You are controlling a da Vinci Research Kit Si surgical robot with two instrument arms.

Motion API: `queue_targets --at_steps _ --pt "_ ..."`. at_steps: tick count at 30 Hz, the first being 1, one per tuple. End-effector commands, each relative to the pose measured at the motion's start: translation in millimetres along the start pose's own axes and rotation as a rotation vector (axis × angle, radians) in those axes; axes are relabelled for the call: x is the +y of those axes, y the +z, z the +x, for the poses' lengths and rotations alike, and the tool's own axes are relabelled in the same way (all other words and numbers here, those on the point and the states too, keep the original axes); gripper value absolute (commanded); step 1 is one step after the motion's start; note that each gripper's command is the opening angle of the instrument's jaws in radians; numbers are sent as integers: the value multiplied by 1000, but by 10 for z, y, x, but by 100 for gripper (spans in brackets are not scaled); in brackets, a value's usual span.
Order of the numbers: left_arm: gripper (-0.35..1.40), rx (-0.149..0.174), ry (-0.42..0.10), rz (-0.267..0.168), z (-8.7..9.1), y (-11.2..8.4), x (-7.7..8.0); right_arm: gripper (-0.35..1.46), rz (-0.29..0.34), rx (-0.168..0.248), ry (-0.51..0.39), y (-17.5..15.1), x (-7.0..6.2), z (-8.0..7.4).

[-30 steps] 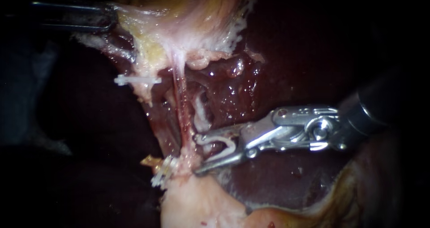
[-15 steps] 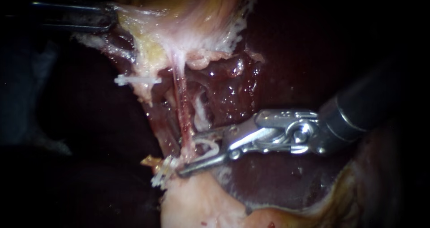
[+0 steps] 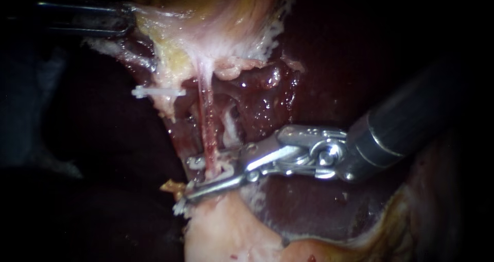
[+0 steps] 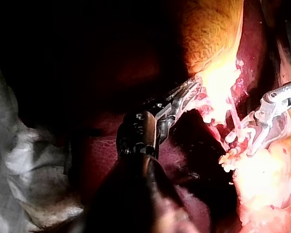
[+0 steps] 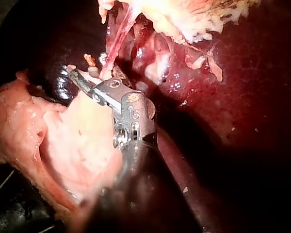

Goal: Clipping first clip right tube

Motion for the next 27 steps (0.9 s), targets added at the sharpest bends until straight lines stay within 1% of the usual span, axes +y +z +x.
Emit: queue_targets --at_steps 1,10,14,16,18,22,27 --pt "-35 0 0 0 0 0 0 50 1 2 0 1 0 0" --pt "-35 0 0 0 0 0 0 50 12 19 4 5 0 0" --pt "-35 0 0 0 0 0 0 50 20 31 3 7 -3 0" --pt "-35 0 0 0 0 0 0 50 22 37 2 8 -7 0" --pt "-35 0 0 0 0 0 0 50 38 40 1 10 -13 0" --pt "-35 0 0 0 0 0 0 50 93 41 -7 14 -28 3" --pt "-35 0 0 0 0 0 0 50 149 24 -16 18 -45 8"
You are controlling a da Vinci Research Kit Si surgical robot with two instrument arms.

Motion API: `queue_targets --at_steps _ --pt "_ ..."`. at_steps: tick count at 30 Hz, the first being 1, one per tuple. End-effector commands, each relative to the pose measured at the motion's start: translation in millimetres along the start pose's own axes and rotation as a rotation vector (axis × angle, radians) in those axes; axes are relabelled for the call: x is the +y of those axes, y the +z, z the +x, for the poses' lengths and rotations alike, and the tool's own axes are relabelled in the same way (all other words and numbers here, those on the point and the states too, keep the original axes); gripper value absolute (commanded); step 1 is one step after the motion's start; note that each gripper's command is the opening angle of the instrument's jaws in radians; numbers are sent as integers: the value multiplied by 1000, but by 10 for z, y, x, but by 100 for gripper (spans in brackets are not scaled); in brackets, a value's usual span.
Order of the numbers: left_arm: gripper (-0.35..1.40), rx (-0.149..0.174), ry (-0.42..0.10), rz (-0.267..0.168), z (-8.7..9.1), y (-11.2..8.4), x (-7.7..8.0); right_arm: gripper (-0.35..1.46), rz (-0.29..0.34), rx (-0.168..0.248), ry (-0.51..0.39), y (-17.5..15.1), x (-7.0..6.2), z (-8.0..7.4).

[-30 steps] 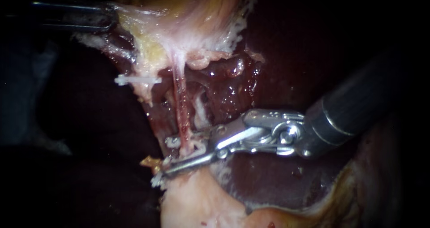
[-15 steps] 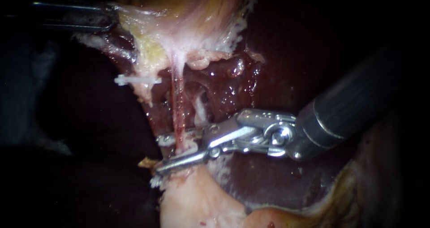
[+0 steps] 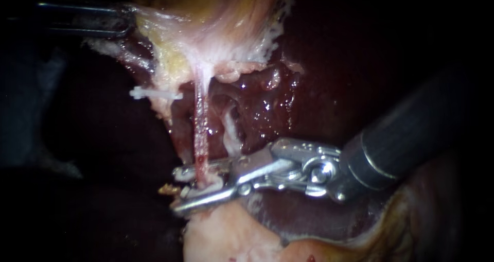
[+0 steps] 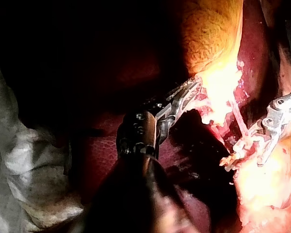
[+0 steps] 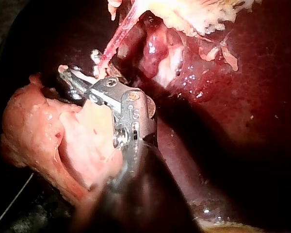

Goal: Clipping first clip right tube

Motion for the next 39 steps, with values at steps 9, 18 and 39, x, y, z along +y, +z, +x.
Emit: queue_targets --at_steps 9,18,39 --pt "-35 0 0 0 0 -1 1 50 23 3 0 0 -18 12" --pt "-35 0 0 0 0 -1 1 49 24 3 7 -2 -20 13" --pt "-35 0 0 0 0 -1 1 27 12 8 7 -9 -5 12"
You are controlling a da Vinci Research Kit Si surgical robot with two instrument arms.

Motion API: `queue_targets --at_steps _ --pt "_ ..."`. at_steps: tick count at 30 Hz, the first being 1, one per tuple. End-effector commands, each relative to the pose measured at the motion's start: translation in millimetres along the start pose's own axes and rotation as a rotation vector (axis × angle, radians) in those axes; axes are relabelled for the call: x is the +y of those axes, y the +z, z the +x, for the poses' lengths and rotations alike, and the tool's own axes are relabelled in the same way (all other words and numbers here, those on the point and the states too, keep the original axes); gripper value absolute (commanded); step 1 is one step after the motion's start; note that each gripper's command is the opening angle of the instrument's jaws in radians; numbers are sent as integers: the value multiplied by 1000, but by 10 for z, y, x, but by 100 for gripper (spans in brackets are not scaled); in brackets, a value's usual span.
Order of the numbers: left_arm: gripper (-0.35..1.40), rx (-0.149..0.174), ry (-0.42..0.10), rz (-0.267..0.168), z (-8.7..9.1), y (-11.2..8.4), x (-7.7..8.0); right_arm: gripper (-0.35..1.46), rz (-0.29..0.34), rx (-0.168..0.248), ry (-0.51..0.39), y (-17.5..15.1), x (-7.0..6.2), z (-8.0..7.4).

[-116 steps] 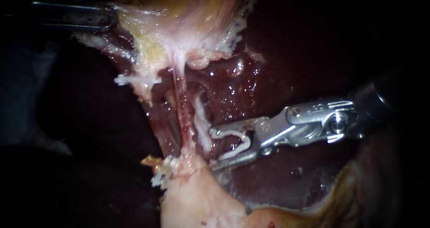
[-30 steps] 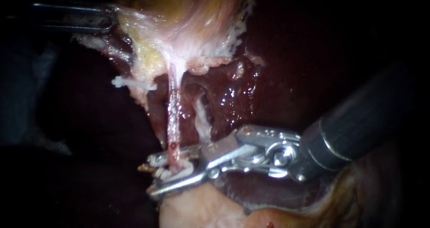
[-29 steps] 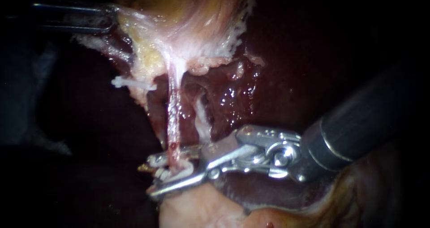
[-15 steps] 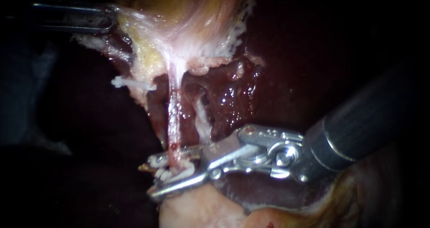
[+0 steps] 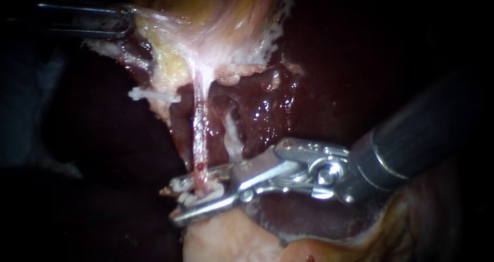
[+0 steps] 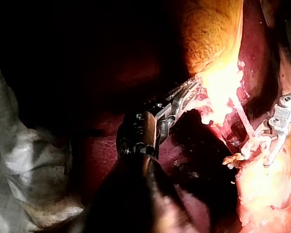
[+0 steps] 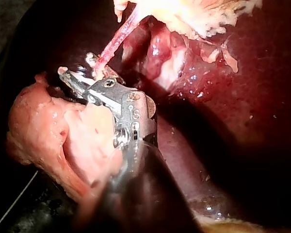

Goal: Clipping first clip right tube

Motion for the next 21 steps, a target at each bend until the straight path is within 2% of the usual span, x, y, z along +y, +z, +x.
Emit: queue_targets --at_steps 1,6,15,18,21 --pt "-35 0 0 0 0 0 0 24 -6 2 -1 -1 2 -1" --pt "-35 0 0 0 0 0 0 10 -16 -4 0 -4 7 -1" --pt "-35 0 0 0 0 0 0 -35 -19 -9 11 -9 5 -3" --pt "-35 0 0 0 0 0 0 -35 -19 -9 17 -10 5 -4" --pt "-35 0 0 0 0 0 0 -35 -29 -31 23 -10 5 -4"
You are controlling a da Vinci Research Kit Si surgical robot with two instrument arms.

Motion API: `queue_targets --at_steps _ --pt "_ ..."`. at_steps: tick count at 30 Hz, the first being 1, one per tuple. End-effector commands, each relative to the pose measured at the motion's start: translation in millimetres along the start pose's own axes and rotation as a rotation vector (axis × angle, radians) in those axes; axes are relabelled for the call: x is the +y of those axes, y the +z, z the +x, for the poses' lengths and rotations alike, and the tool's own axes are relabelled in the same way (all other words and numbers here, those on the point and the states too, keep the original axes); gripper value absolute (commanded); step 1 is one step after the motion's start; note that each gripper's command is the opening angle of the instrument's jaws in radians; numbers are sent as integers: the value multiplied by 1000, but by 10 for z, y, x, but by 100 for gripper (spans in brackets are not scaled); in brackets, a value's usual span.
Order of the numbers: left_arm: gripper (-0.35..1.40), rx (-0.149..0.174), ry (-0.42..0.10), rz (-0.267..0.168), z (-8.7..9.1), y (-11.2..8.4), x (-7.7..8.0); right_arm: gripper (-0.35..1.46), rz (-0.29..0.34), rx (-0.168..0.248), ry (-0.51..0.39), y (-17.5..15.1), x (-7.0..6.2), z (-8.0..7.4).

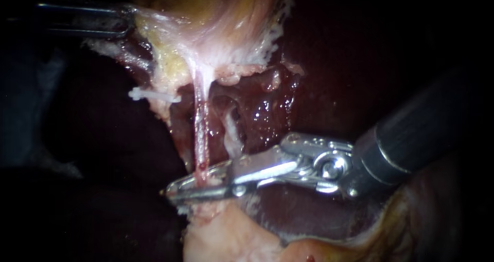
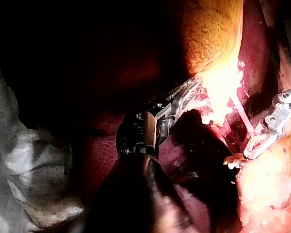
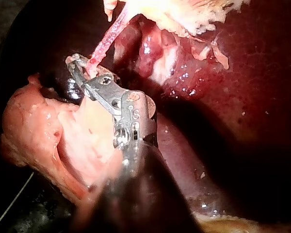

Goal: Clipping first clip right tube

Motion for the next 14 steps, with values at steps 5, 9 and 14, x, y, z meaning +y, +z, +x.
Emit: queue_targets --at_steps 5,9,14 --pt "-35 0 0 0 0 0 0 -35 -5 -10 -3 1 0 -2" --pt "-35 0 0 0 0 0 -1 -35 -6 -10 2 1 1 -2" --pt "-35 0 0 0 0 0 -1 -35 -6 -10 7 0 4 -4"
